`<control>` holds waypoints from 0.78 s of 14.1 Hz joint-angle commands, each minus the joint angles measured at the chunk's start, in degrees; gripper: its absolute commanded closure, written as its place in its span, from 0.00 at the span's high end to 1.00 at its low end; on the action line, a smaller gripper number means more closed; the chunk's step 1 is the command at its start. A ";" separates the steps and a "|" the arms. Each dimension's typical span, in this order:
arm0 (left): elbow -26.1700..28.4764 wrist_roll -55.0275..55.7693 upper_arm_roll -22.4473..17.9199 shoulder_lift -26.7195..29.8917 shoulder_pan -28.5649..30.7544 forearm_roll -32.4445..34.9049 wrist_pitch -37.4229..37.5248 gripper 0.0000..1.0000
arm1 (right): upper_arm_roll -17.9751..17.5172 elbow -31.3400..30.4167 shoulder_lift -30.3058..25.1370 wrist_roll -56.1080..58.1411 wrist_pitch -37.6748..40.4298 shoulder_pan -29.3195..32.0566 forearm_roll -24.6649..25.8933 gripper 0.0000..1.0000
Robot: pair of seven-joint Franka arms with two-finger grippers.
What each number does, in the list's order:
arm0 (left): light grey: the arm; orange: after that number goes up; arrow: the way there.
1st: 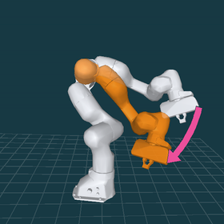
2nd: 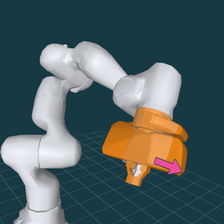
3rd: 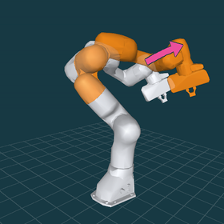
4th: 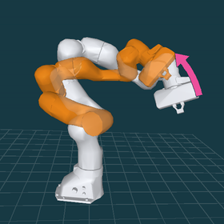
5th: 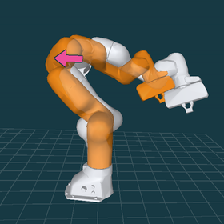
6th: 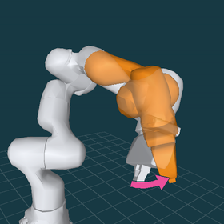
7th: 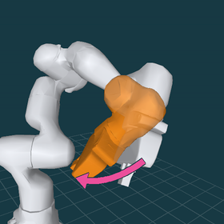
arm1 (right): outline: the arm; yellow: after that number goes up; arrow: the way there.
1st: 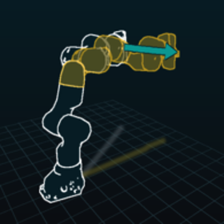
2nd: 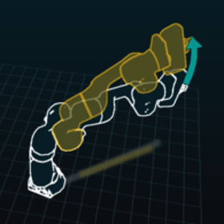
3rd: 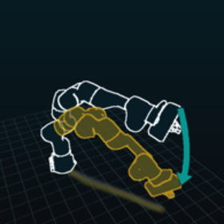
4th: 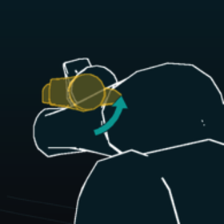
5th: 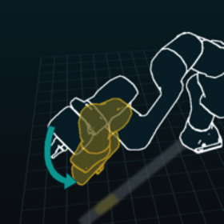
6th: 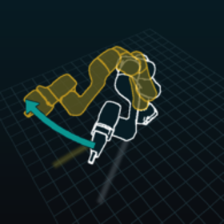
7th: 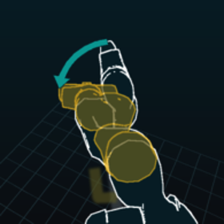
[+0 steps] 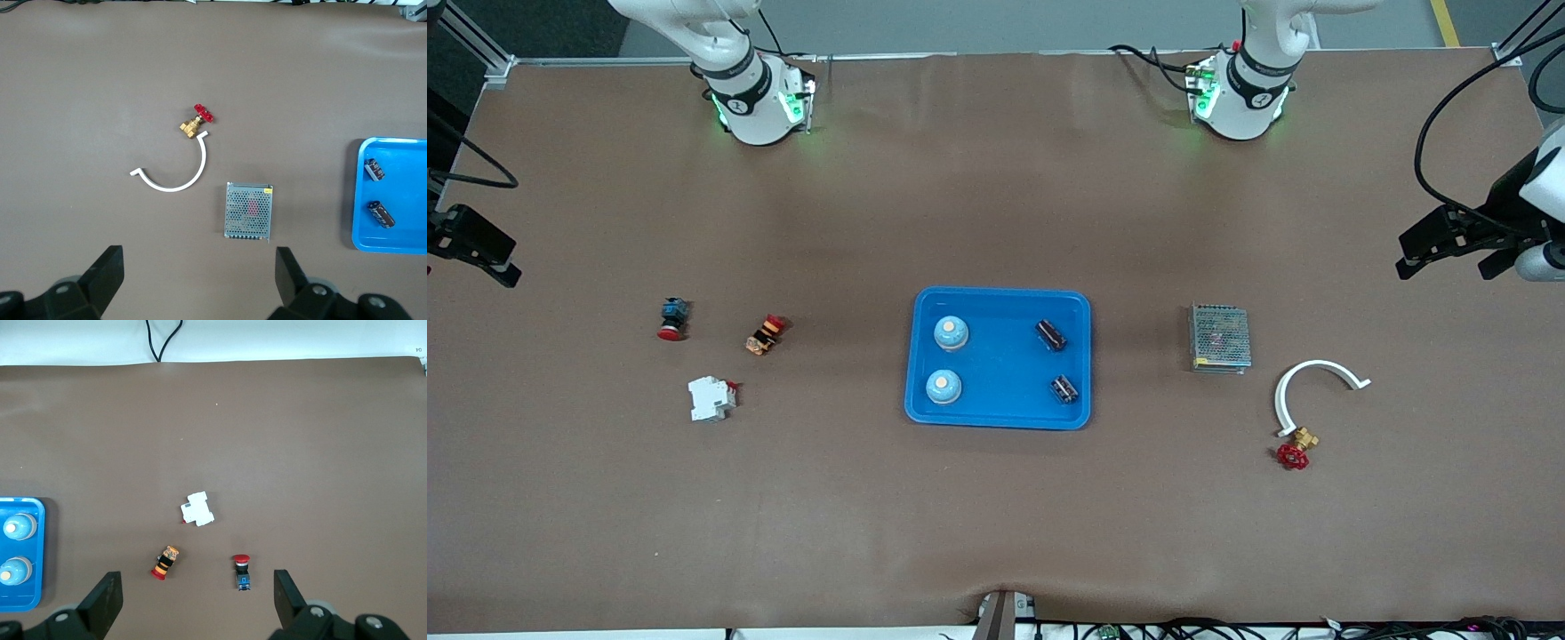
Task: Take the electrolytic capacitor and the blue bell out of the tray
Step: 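Move the right gripper and the left gripper toward the blue tray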
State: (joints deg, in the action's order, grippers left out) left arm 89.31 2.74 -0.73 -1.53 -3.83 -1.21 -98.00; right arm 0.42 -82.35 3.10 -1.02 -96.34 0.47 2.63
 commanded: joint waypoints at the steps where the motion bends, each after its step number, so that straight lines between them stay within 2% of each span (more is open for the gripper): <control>1: -1.42 0.60 0.20 -0.49 0.23 0.34 1.06 1.00 | -0.16 -0.01 -0.02 0.58 -0.34 0.14 -0.79 1.00; 6: -1.42 0.69 0.02 -0.75 0.31 0.42 1.06 1.00 | -0.16 -0.10 0.07 0.58 -0.25 -0.21 -0.70 1.00; 11: -1.42 0.87 0.11 -4.43 -0.21 0.95 1.06 1.00 | -0.16 -0.10 0.07 0.58 -0.16 -0.03 -0.70 1.00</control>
State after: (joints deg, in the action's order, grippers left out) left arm 89.33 2.74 -0.87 -3.49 -3.83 -1.21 -97.80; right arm 0.28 -82.35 3.28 -0.88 -96.35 0.31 2.63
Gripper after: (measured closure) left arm 0.000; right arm 0.000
